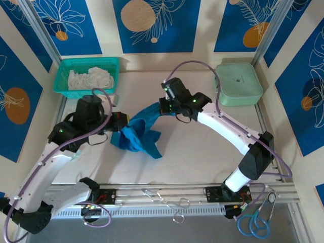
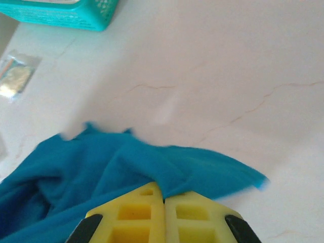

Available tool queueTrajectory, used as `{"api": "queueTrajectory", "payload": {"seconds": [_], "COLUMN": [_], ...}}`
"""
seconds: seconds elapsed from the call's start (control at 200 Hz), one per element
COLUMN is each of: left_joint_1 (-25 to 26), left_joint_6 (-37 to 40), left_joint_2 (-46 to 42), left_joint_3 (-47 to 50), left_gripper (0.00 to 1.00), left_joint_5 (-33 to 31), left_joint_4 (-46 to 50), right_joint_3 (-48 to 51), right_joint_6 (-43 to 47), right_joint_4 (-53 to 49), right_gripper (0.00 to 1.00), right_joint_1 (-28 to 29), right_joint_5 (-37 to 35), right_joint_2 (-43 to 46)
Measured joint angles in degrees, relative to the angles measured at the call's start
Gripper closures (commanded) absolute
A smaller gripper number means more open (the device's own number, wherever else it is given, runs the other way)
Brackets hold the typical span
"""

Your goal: Fold and stack the t-shirts

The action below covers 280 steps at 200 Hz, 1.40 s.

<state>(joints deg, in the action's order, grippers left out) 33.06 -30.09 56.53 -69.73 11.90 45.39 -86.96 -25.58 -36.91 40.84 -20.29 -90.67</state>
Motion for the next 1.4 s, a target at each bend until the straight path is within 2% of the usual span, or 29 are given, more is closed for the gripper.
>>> {"api": "queueTrajectory", "payload": {"seconds": [0.045,0.07,0.115,0.165,0.19,0.295,0.35,0.48,0.665,0.856,0.961,1.136,1.401], "left_joint_1": [3.7,5.8,9.4,13.3,15.5,21.8,23.7,24.3,22.7,17.2,11.6,2.1,-1.8], "left_joint_6": [-0.3,-0.7,-1.2,-1.5,-2.1,-2.6,-2.8,-2.5,-2.8,-7.2,-9.6,-11.5,-8.5], "left_joint_2": [1.4,2.6,5.3,9.7,12.4,22.6,26.4,27.4,20.7,13.8,11.2,5.8,10.4], "left_joint_3": [0.7,1.2,1.7,2.0,2.0,1.6,1.4,0.5,-1.0,9.0,18.1,28.9,33.9], "left_gripper": [0.97,0.91,0.71,0.43,0.35,0.19,0.00,0.00,0.00,0.00,0.00,0.06,0.12], "left_joint_5": [0.2,0.2,0.2,0.5,0.7,0.9,0.0,-5.8,-17.8,-25.6,-24.7,-18.6,-10.8], "left_joint_4": [-0.9,-1.8,-3.9,-6.7,-8.5,-13.8,-14.7,-12.3,-4.2,3.6,3.8,-2.0,-20.9], "right_joint_3": [0.3,0.7,1.6,3.1,3.8,6.3,7.2,10.3,14.1,15.8,16.6,18.2,21.9], "right_joint_6": [1.8,2.8,4.3,5.7,6.3,8.2,8.7,9.7,9.7,8.9,8.4,7.3,5.6], "right_joint_4": [0.4,0.7,1.4,2.1,2.5,3.3,3.7,5.6,7.6,9.3,9.8,10.4,10.1], "right_gripper": [1.00,1.00,1.00,1.00,1.00,1.00,1.00,1.00,1.00,1.00,1.00,1.00,1.00], "right_joint_1": [-1.9,-3.0,-4.8,-7.1,-8.1,-12.2,-13.7,-15.5,-17.9,-19.7,-19.6,-19.6,-19.2], "right_joint_5": [0.2,0.6,1.3,1.9,2.1,2.5,2.5,2.9,4.3,5.6,5.9,6.4,6.6], "right_joint_2": [0.0,0.0,0.0,0.0,0.0,0.0,-0.2,-0.3,-0.8,-1.7,-1.8,-1.8,0.7]}}
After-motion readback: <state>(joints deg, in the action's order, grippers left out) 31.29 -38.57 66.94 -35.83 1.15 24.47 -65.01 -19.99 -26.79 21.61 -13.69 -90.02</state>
